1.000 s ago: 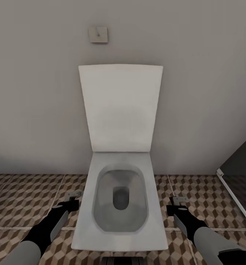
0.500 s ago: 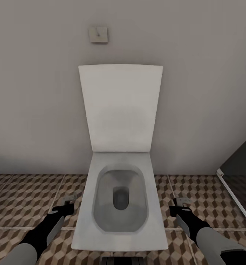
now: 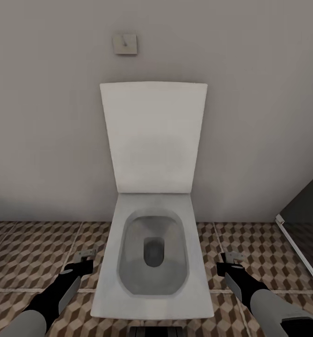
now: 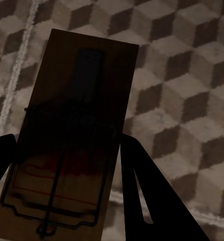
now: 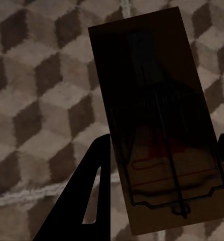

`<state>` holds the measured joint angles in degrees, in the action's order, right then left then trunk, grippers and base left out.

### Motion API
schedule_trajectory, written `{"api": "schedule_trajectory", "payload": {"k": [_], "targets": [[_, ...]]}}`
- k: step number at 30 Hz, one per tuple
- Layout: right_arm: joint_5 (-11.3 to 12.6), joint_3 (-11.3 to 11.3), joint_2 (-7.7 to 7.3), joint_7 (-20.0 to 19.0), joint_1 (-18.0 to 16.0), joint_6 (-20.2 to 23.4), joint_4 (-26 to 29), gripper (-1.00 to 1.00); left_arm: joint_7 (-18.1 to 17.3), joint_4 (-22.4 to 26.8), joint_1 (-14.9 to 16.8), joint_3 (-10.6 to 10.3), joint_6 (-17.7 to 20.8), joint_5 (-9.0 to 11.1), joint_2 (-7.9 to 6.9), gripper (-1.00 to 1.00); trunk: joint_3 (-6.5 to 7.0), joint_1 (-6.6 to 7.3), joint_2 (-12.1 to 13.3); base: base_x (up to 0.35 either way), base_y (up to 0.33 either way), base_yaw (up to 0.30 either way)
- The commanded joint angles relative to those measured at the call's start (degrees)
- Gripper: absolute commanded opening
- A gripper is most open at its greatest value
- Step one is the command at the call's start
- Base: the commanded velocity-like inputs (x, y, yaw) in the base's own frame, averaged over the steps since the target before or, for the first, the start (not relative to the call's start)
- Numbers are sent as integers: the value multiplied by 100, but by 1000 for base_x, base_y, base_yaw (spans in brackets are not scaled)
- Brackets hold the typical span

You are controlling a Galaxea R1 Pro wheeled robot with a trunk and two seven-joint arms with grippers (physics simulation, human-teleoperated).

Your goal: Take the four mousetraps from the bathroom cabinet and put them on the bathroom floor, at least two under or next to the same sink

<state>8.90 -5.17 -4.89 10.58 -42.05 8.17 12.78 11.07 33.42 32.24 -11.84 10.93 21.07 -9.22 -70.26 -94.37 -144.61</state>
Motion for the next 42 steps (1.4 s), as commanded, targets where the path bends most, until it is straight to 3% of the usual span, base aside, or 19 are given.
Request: {"api": "schedule_trajectory", "payload": {"k": [1, 20, 42], "targets": [[61, -49, -4, 33, -1, 34, 14, -100, 54, 14, 2, -48, 25, 38, -6, -100, -5, 1, -2, 0, 0, 0], [68, -45, -4, 39, -1, 27, 14, -100, 89, 97, 2, -19, 61, 47, 42, -100, -5, 1, -2, 0, 0, 0], [60, -48, -4, 26, -2, 27, 14, -100, 106, 101, 2, -20, 58, 38, 40, -100, -492, -56, -31, 0, 0, 0]]}}
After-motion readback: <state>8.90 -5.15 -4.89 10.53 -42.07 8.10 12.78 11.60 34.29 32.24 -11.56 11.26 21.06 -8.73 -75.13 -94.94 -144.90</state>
